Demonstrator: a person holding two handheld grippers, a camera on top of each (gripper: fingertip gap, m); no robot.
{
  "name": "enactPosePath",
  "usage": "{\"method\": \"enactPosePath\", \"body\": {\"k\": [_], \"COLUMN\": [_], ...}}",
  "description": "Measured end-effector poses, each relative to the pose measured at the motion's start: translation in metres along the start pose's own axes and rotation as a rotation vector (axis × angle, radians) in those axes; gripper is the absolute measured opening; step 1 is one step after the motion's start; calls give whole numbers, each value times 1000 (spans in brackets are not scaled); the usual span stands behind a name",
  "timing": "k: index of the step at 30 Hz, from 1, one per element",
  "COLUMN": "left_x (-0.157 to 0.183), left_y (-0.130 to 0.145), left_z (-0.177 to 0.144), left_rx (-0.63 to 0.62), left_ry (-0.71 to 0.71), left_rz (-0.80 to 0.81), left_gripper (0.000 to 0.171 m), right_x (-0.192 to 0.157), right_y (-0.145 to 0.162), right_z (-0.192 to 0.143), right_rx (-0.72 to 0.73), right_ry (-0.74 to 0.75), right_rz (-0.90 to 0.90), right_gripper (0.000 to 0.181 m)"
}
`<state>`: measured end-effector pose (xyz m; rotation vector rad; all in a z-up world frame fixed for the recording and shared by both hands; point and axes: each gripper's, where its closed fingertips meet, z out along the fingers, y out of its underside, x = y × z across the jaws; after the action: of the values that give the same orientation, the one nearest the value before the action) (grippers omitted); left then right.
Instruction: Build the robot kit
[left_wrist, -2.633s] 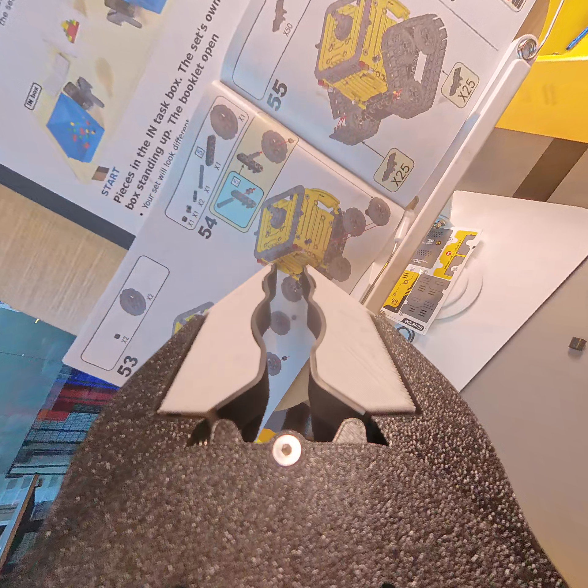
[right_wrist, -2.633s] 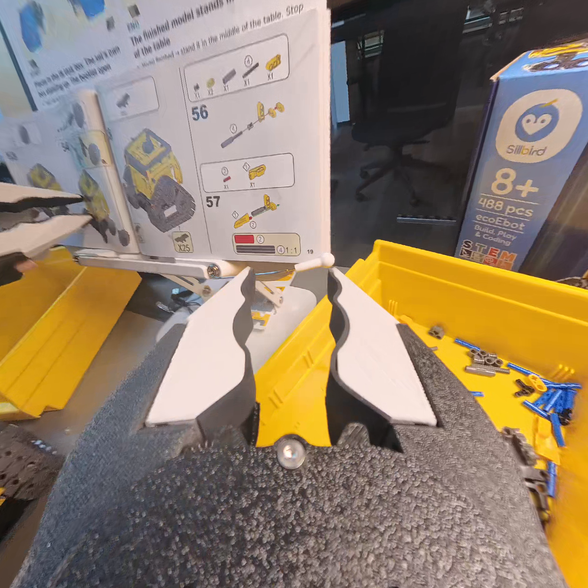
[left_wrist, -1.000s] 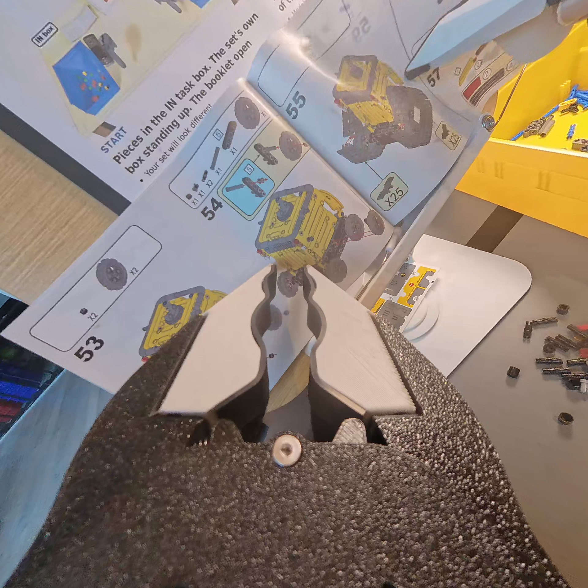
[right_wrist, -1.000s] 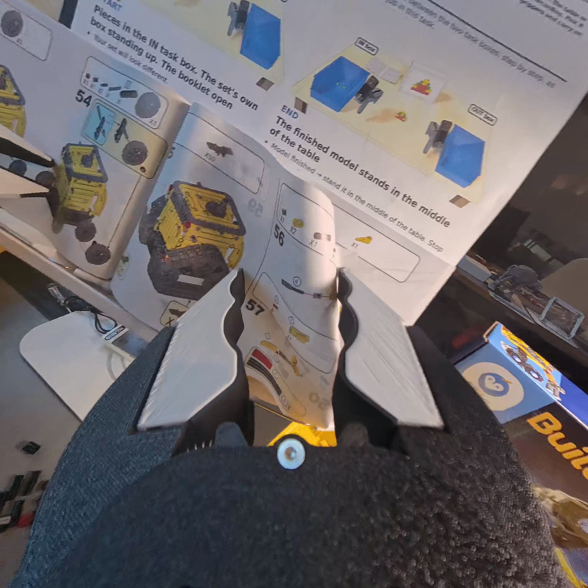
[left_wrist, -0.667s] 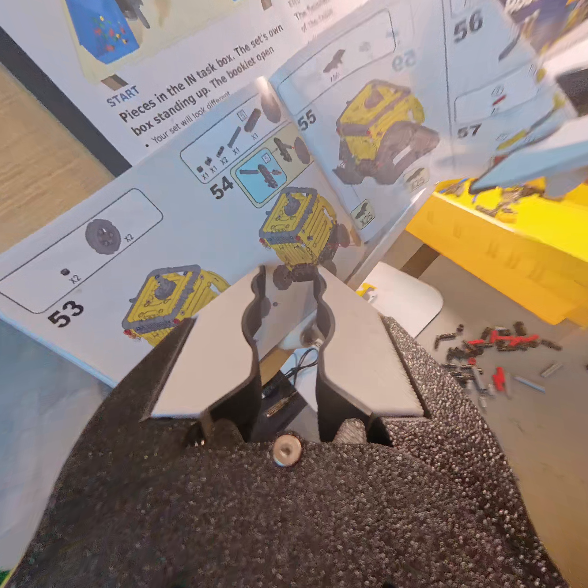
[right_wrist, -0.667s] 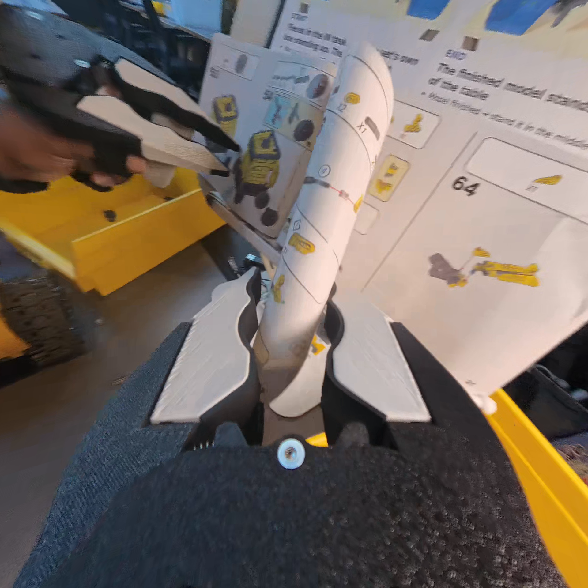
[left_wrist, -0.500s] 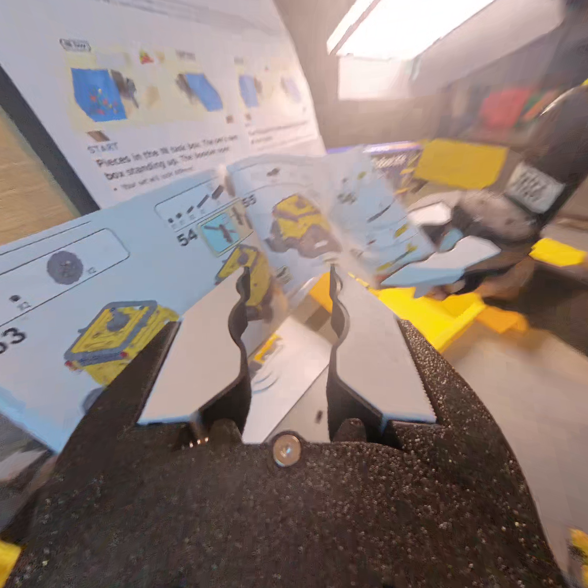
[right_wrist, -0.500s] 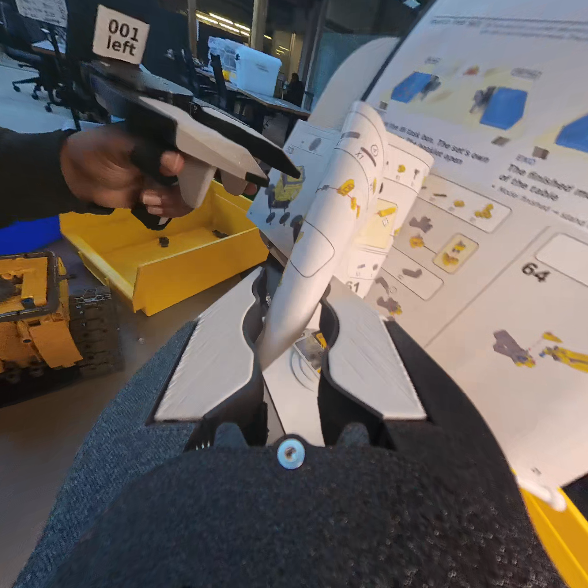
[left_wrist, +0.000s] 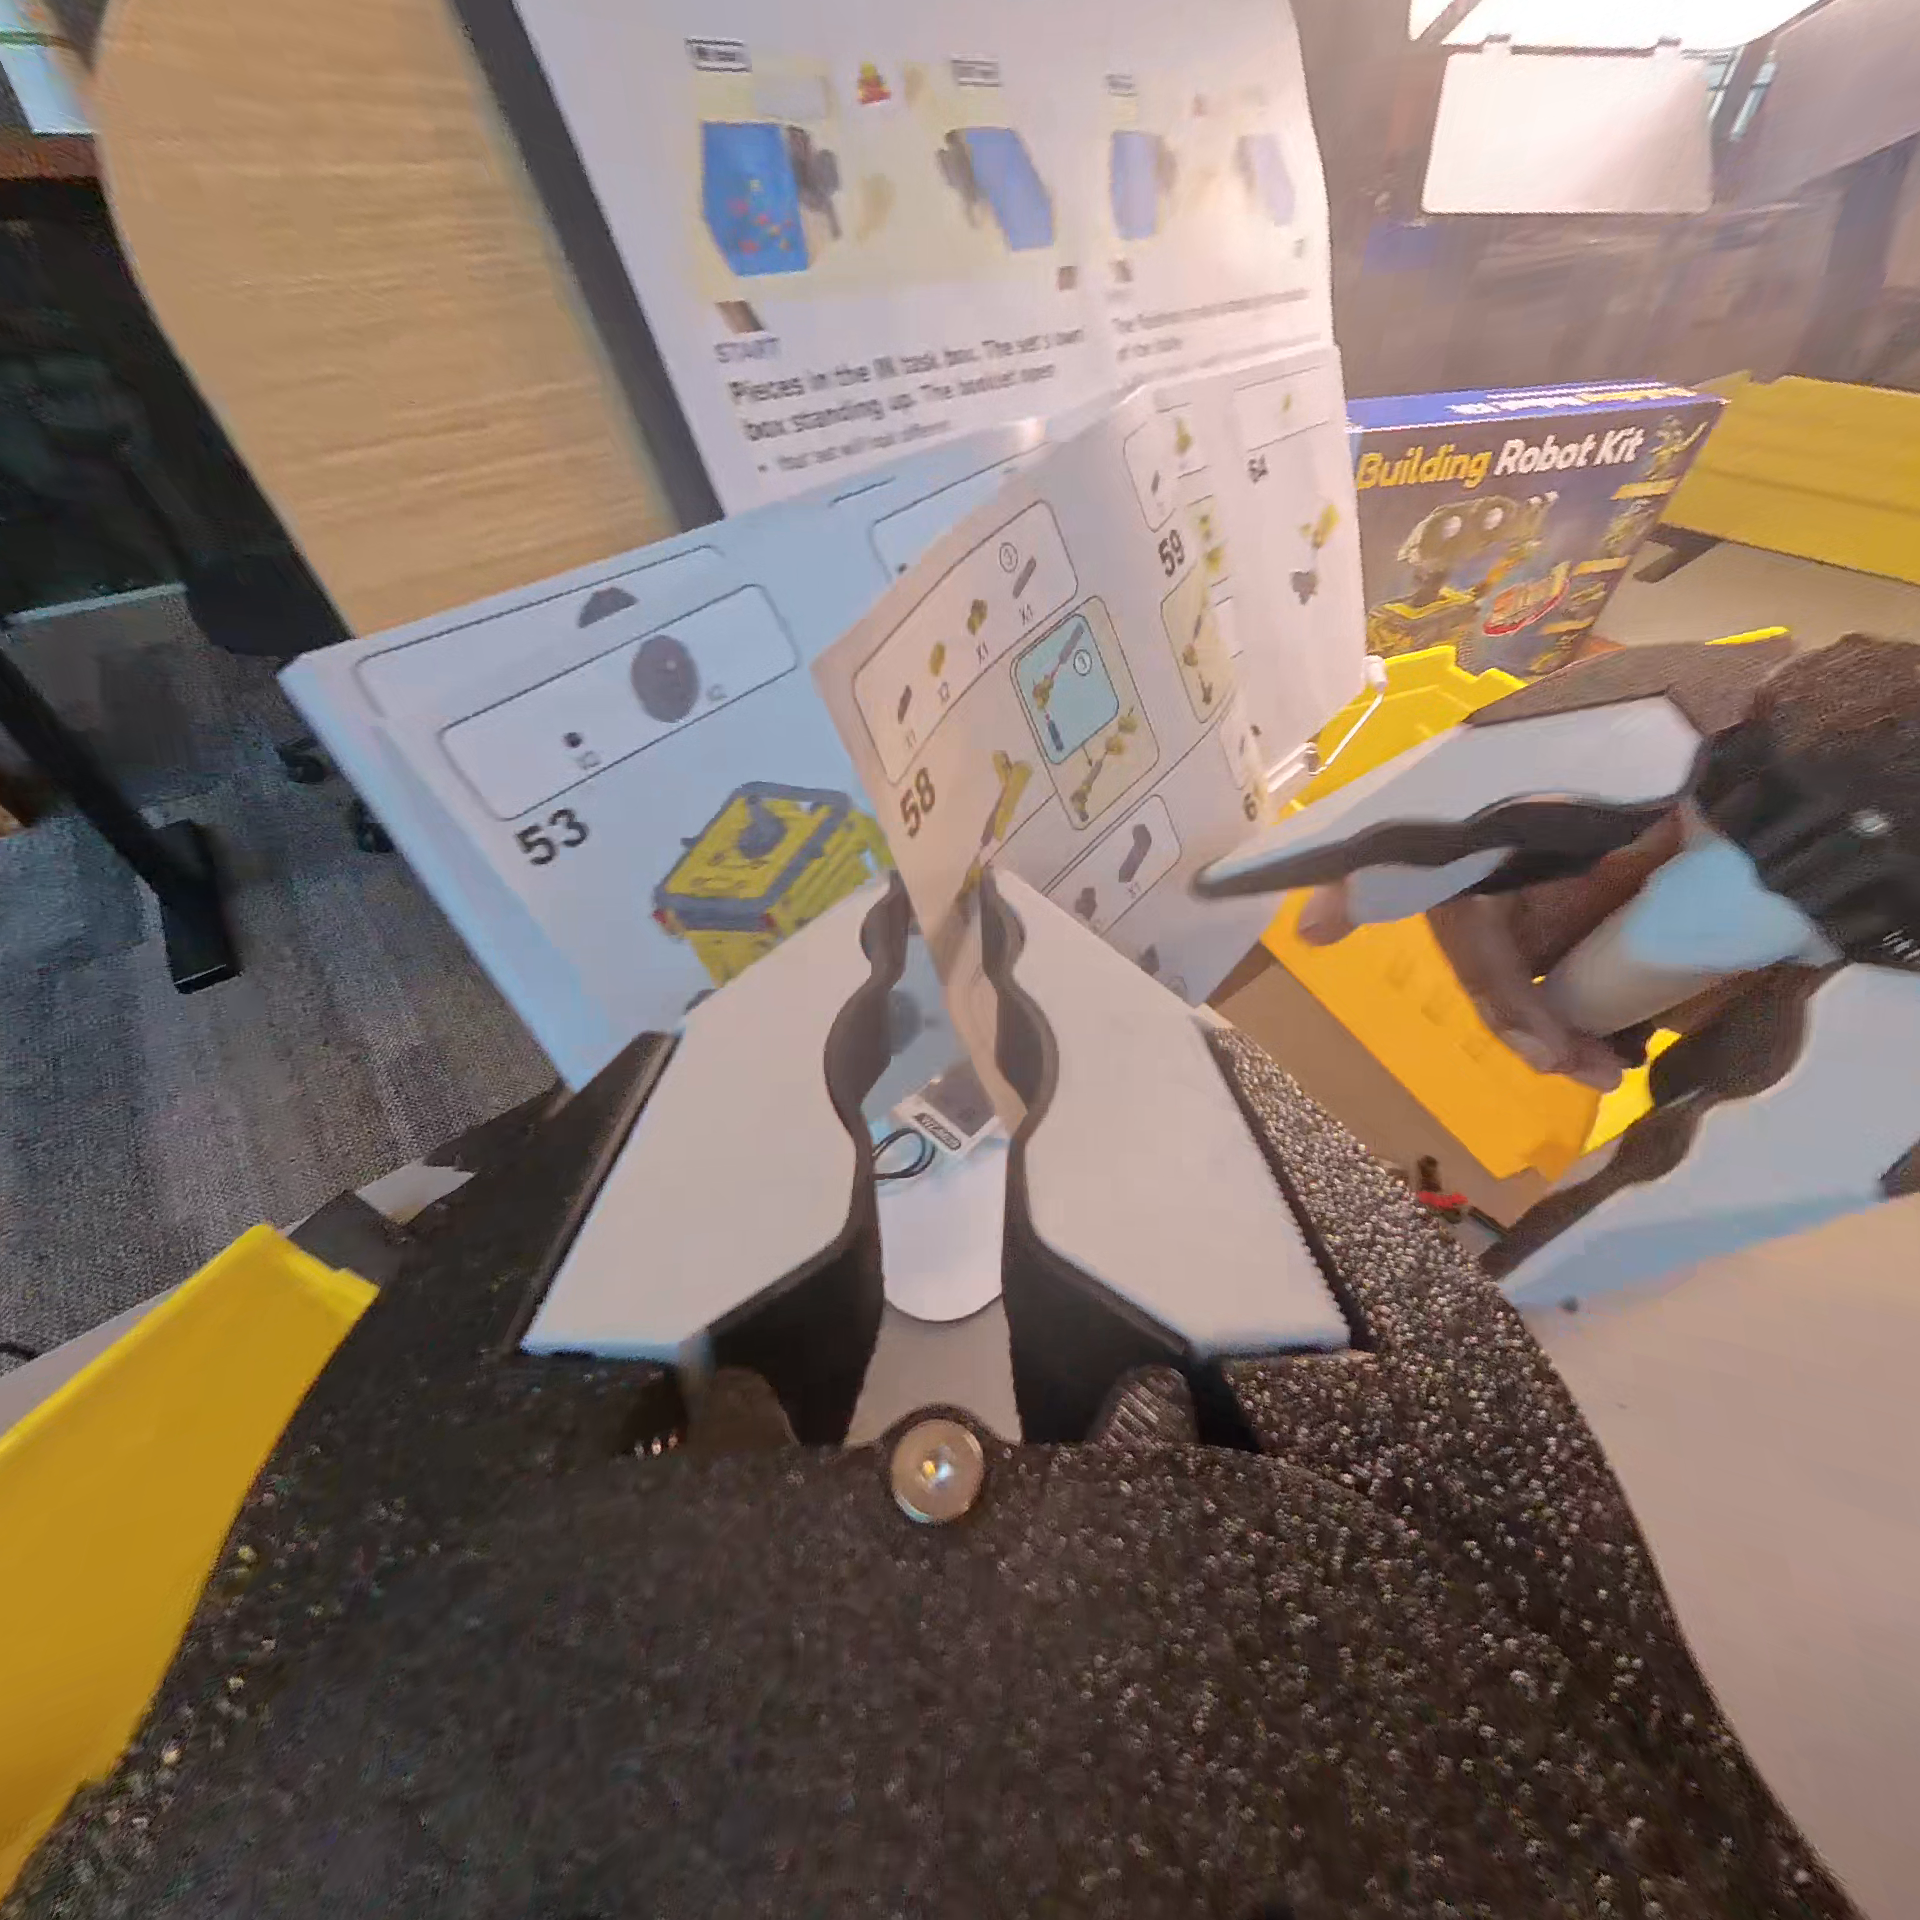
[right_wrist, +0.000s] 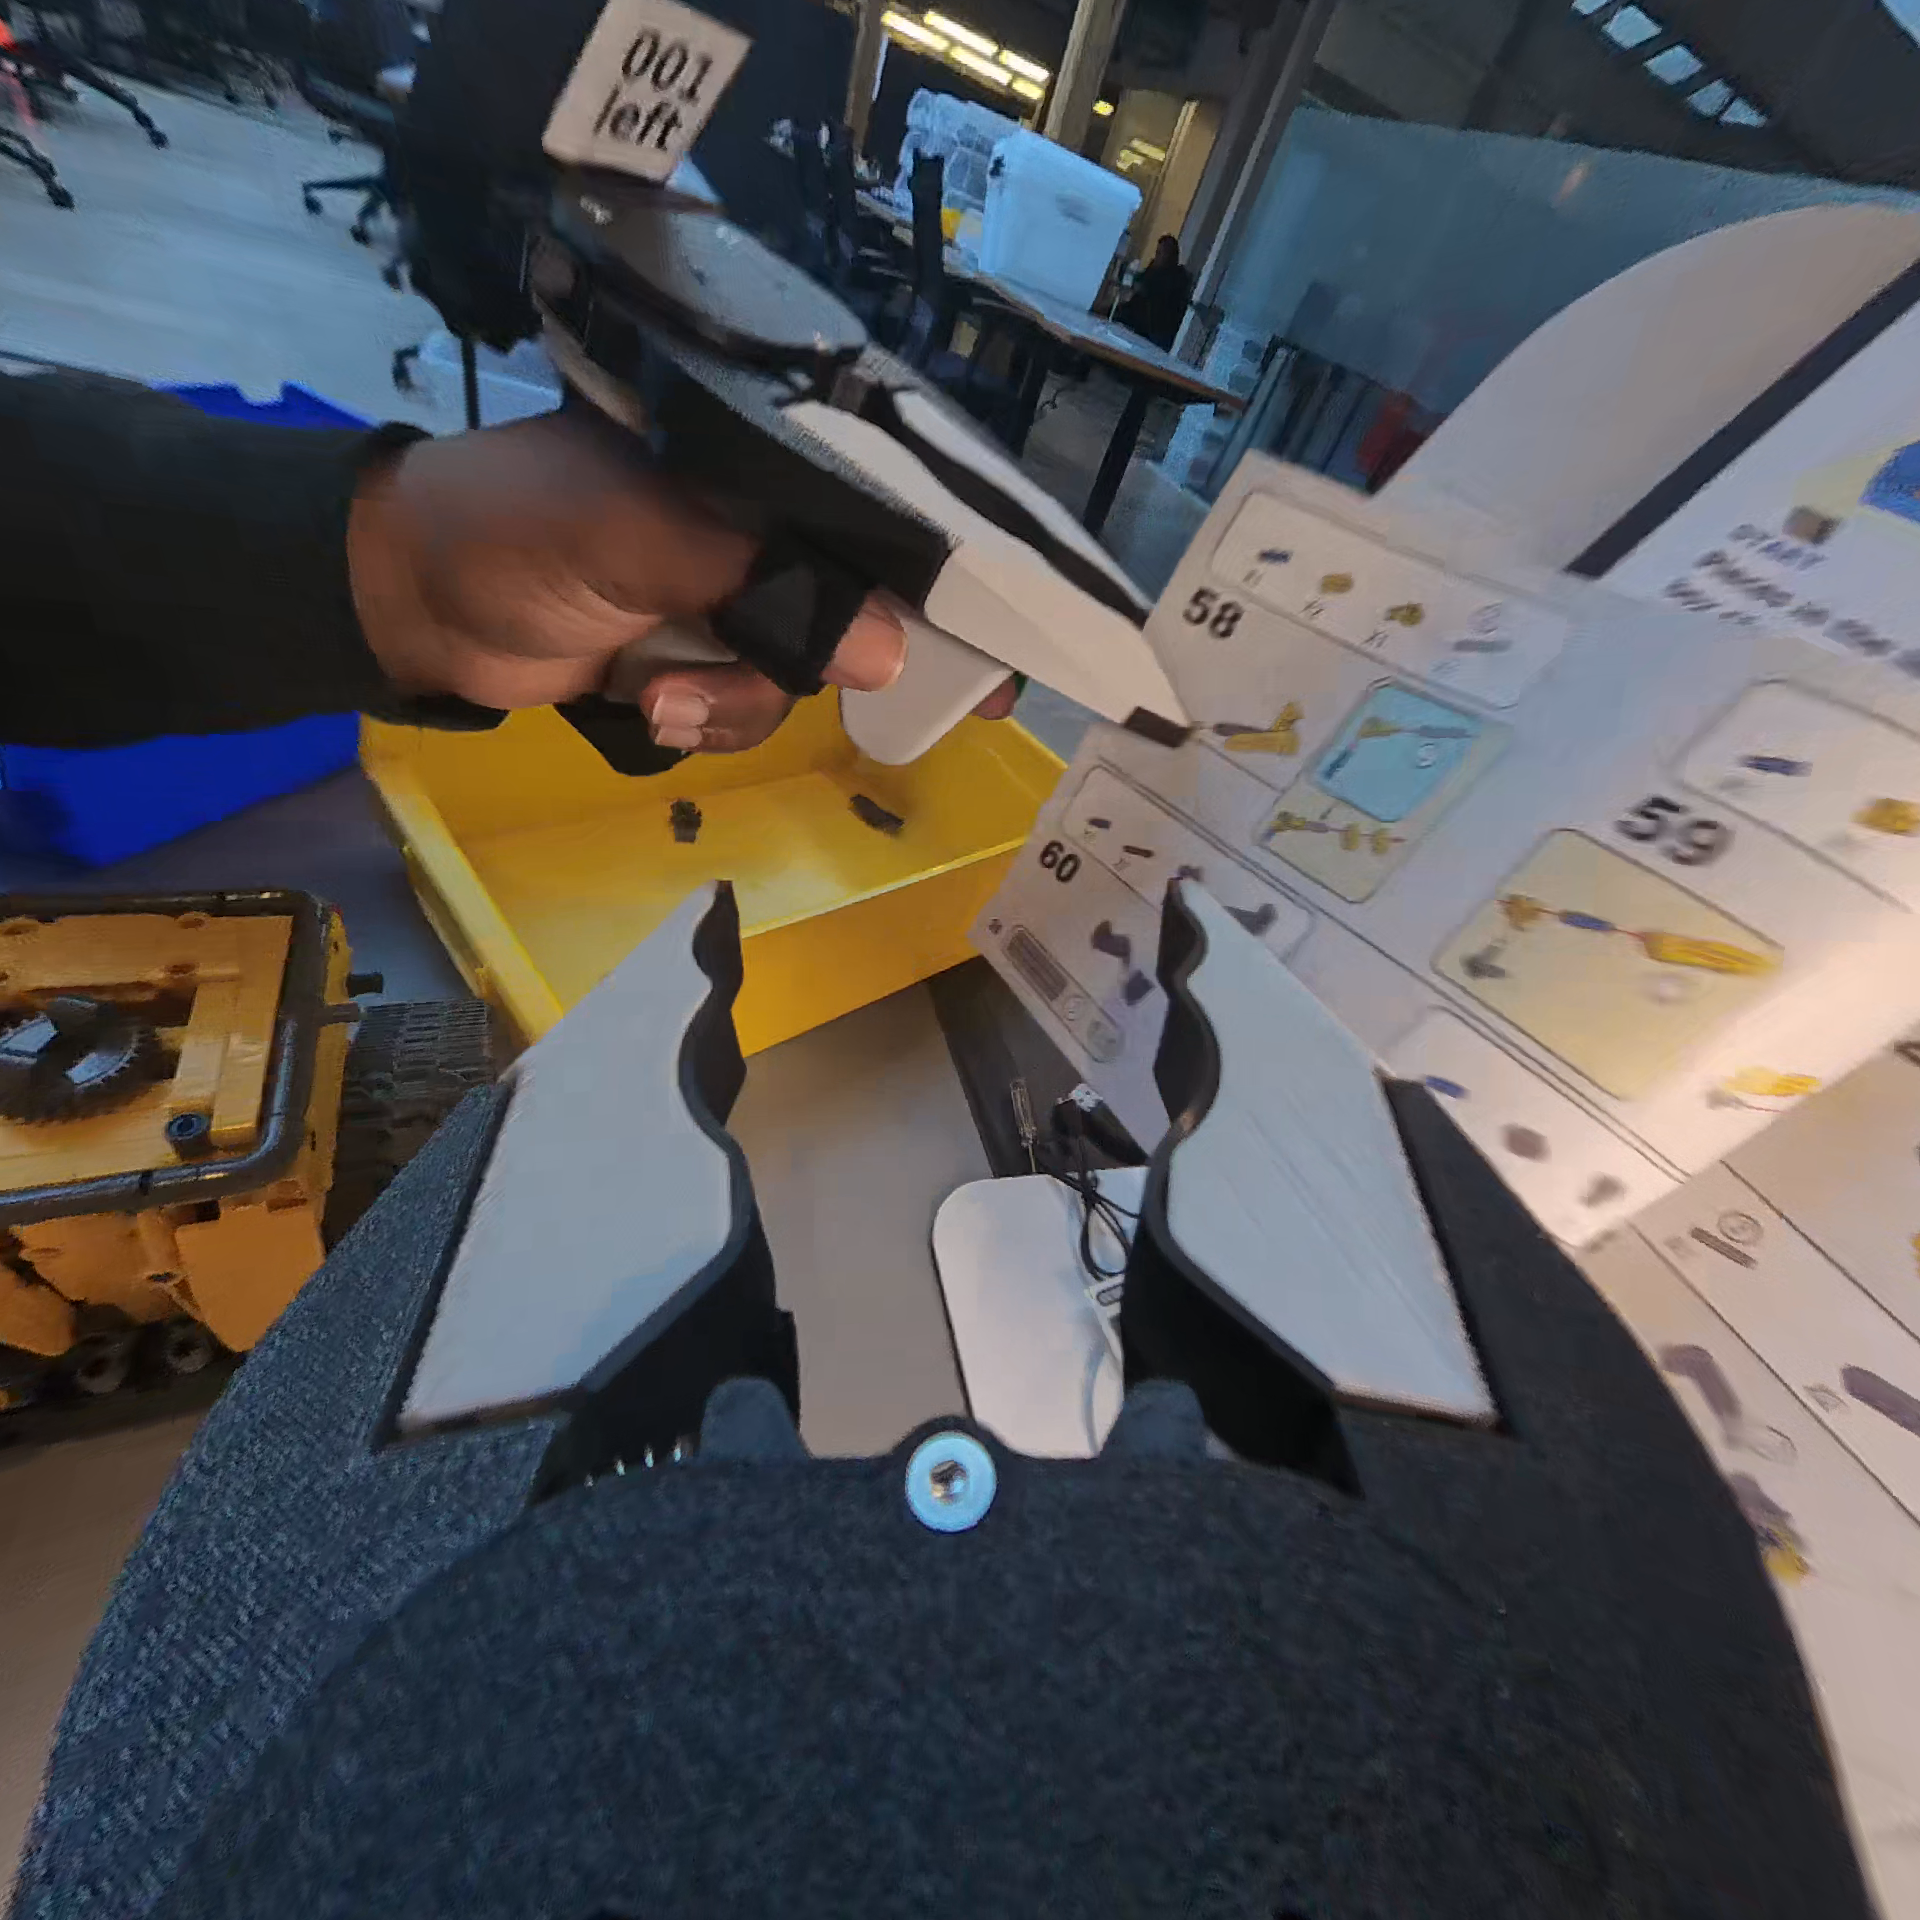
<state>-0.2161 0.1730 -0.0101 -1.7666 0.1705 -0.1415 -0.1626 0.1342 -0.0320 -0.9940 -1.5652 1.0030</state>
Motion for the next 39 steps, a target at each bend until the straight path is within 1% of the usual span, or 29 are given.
{"method": "enactPosePath", "body": {"k": [1, 2, 3, 4, 5, 6, 8, 12, 14, 17, 21, 23, 24, 26, 28, 30, 32, 33, 34, 35, 37, 39], "left_x": [-8, -16, -21, -26, -30, -33, -39, -50, -56, -62, -70, -56, -44, -23, -11, -1, 13, 22, 27, 30, 35, 37], "left_y": [1, 3, 6, 8, 8, 6, 3, -3, -5, -10, -16, -24, -24, -15, -7, 9, 18, 23, 29, 34, 44, 48], "left_z": [-2, -2, -2, -2, -2, -3, -4, -10, -14, -23, -44, -51, -49, -36, -19, 0, 16, 24, 31, 38, 49, 56], "left_rx": [0, -6, -22, -36, -37, -34, -37, -40, -42, -23, 20, 81, 81, 24, -21, -99, -126, -147, -177, -206, -264, -300], "left_ry": [-14, -24, -28, -34, -42, -53, -73, -108, -124, -152, -244, -244, -215, -157, -129, -75, -17, 24, 42, 43, 68, 93], "left_rz": [2, 6, 6, 8, 17, 29, 49, 73, 72, 68, 71, 112, 127, 150, 181, 169, 196, 226, 270, 331, 436, 501], "left_gripper": [3, 0, 0, 0, 0, 0, 0, 0, 0, 1, 10, 8, 7, 10, 8, 9, 12, 16, 20, 20, 18, 11], "right_x": [10, 23, 39, 59, 80, 97, 119, 132, 135, 139, 140, 140, 139, 139, 138, 137, 137, 136, 136, 136, 135, 134], "right_y": [-6, -14, -19, -19, -12, -2, 18, 43, 44, 46, 45, 45, 45, 45, 45, 46, 47, 47, 46, 46, 46, 47], "right_z": [-9, -20, -32, -42, -50, -56, -60, -44, -37, -32, -31, -31, -30, -30, -30, -30, -31, -31, -31, -32, -33, -35], "right_rx": [33, 78, 120, 131, 102, 59, -28, -180, -204, -219, -227, -226, -224, -226, -237, -250, -271, -279, -281, -281, -293, -313], "right_ry": [50, 109, 177, 269, 363, 438, 550, 679, 762, 845, 885, 881, 877, 869, 858, 828, 793, 775, 756, 736, 694, 655], "right_rz": [9, 19, 39, 70, 99, 108, 95, 10, -49, -85, -120, -124, -122, -118, -113, -108, -106, -105, -97, -87, -84, -102], "right_gripper": [75, 67, 60, 54, 54, 55, 59, 83, 88, 92, 94, 94, 93, 92, 92, 93, 92, 92, 92, 92, 91, 89]}}
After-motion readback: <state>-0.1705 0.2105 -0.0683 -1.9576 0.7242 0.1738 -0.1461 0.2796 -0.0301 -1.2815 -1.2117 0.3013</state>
